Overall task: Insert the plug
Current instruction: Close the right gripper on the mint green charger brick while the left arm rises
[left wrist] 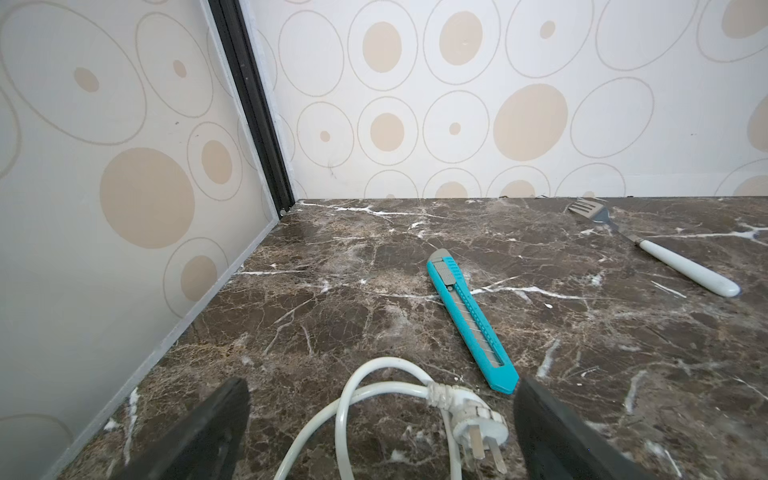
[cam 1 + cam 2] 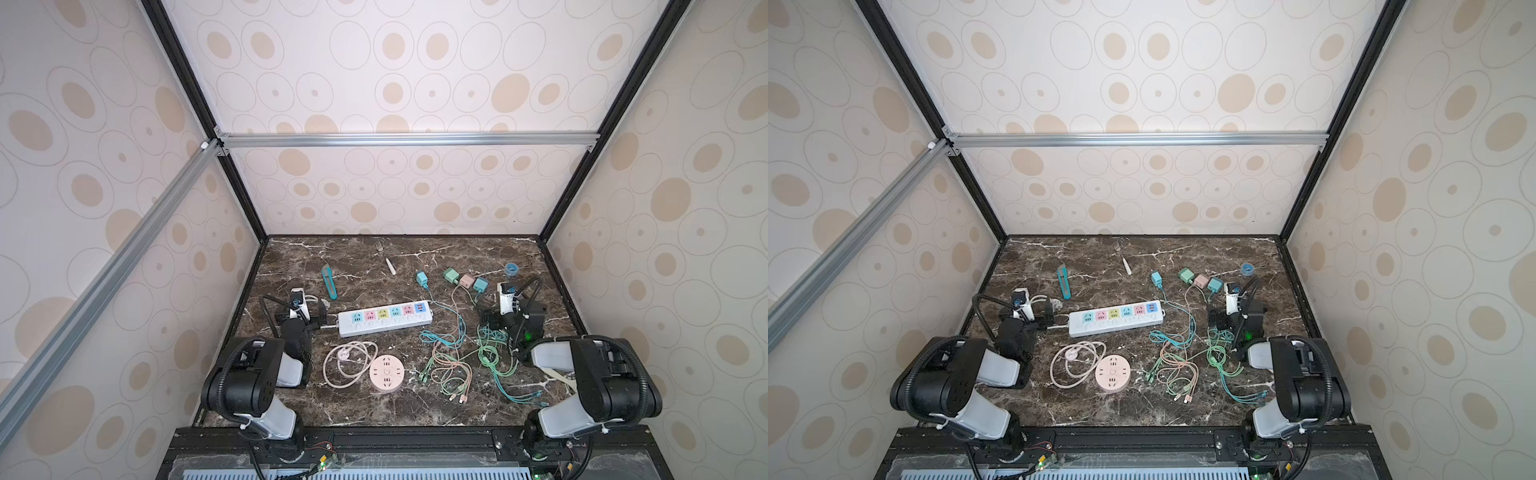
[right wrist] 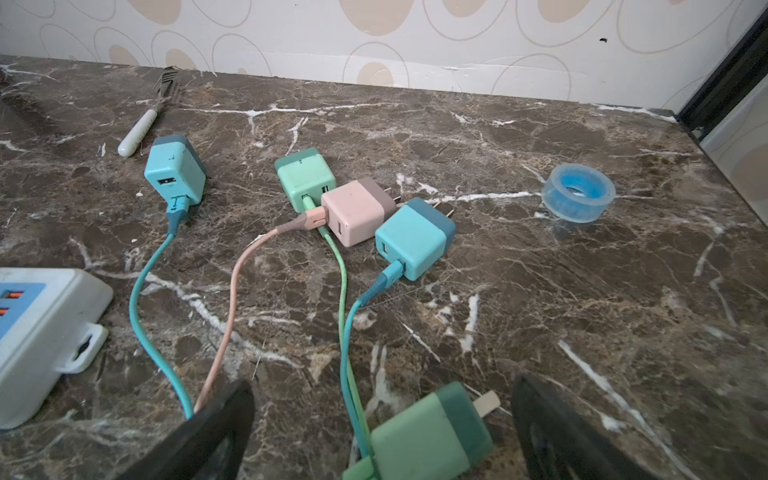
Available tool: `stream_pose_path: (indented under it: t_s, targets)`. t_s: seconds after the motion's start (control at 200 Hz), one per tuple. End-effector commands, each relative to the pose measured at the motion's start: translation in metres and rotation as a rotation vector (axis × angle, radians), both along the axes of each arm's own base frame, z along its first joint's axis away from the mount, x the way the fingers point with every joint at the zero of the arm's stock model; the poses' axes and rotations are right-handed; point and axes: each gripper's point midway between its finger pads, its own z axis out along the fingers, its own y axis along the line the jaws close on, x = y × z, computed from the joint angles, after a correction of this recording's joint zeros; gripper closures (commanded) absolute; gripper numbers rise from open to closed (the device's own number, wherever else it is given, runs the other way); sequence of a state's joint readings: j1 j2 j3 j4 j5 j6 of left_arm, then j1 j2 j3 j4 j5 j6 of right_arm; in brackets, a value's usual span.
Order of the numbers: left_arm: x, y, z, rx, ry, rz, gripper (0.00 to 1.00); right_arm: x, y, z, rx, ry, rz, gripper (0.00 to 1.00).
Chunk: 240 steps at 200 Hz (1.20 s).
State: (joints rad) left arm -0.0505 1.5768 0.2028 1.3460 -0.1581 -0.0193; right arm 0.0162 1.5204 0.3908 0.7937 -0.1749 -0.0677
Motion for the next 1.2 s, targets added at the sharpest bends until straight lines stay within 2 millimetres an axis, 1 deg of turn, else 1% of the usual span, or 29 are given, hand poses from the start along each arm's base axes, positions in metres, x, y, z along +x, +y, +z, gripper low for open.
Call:
stream_pose_path:
  t_s: [0.0, 0.95, 1.02, 1.13, 1.195]
  targets:
    - [0.006, 0.000, 0.009, 0.003, -0.030, -0.004, 0.01, 0.007, -0.005, 0.006, 0.003, -0.021, -0.018, 0.00]
    - [0.006, 0.001, 0.009, 0.003, -0.030, -0.001, 0.01, 0.006, -0.005, 0.006, 0.001, -0.023, -0.018, 0.00]
    - [0.004, 0.005, 0.011, -0.001, -0.039, 0.024, 0.01, 0.009, -0.013, 0.010, 0.002, -0.035, -0.071, 0.00]
    - [0.003, 0.009, 0.020, -0.002, -0.043, 0.053, 0.01, 0.008, -0.014, 0.018, 0.000, 0.010, -0.081, 0.00]
    - [0.003, 0.009, 0.026, 0.007, -0.041, 0.066, 0.01, 0.007, -0.018, 0.026, 0.002, 0.008, -0.105, 0.00]
